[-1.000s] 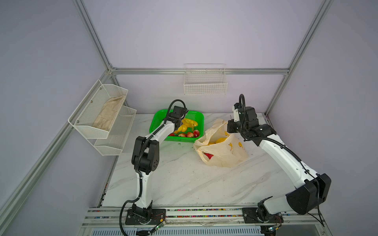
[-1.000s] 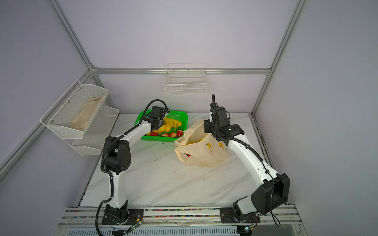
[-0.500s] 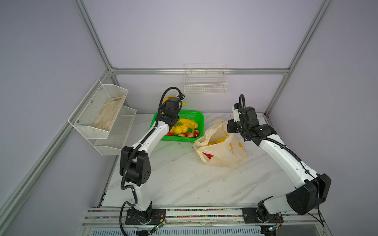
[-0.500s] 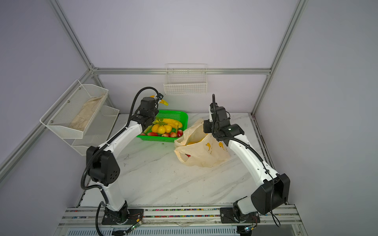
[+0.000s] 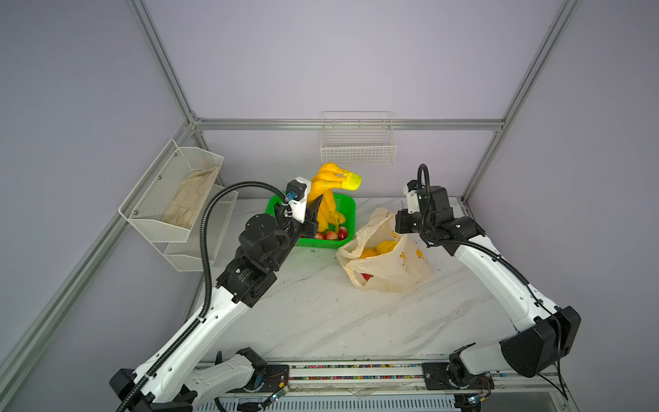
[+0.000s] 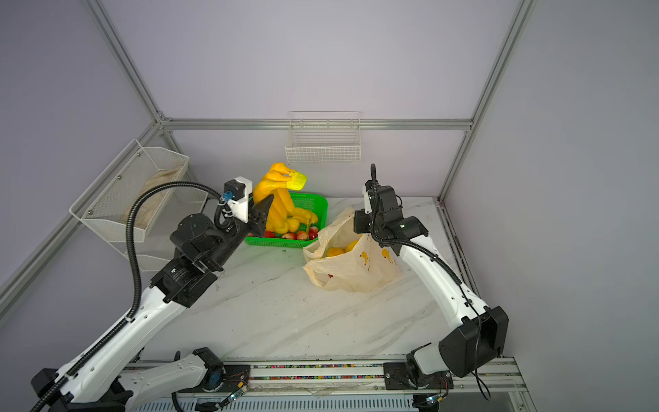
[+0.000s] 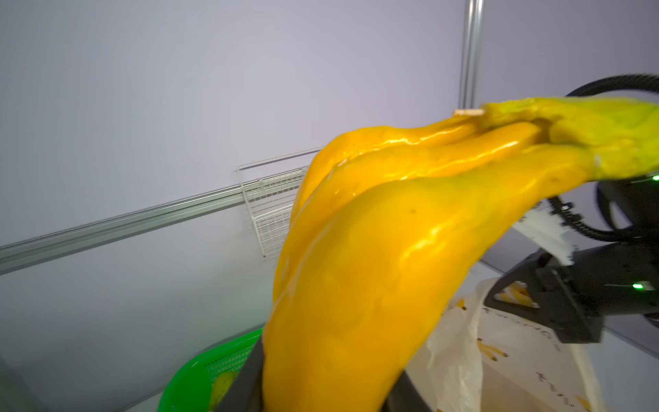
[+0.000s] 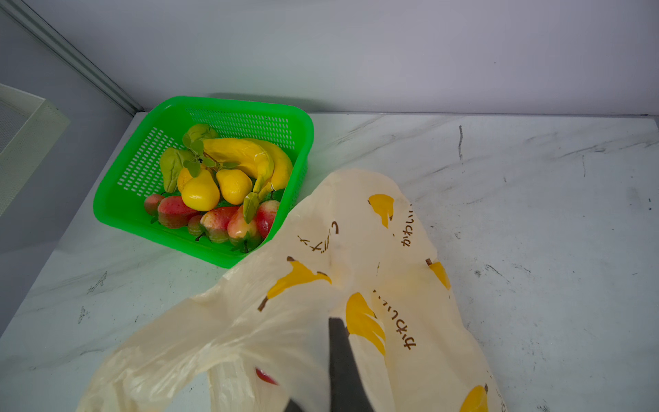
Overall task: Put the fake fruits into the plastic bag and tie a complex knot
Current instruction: 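Lift the banana bunch with the left gripper and carry it into the bag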
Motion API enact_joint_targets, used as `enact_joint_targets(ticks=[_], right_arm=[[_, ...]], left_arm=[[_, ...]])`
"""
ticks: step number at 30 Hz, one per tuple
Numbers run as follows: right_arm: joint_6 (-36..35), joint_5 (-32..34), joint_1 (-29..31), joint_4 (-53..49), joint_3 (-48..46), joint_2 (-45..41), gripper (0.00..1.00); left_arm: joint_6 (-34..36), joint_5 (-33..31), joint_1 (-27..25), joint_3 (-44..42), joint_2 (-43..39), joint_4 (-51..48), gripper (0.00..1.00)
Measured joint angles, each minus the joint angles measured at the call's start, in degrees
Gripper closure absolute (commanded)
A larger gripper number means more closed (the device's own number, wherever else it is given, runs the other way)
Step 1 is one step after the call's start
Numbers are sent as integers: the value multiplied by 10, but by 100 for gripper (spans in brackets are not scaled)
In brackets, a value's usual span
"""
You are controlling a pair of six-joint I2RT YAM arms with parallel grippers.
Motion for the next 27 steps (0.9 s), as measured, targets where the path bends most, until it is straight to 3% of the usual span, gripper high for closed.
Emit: enact_joint_targets(ticks=[6, 10, 21, 27], right_arm=[[-1, -27, 0, -3, 5, -2, 100], [-2, -53, -1, -4, 17, 2, 100], [-2, -113, -23, -5, 21, 3, 100], [-2, -122, -29, -7, 21, 3, 100]], left_arm=[[-108, 131, -33, -82, -33, 95, 84], [-125, 187, -52, -108, -5, 135, 84], [-82, 212, -54, -165, 77, 250, 84], [-56, 190, -54, -168, 101, 281, 85]])
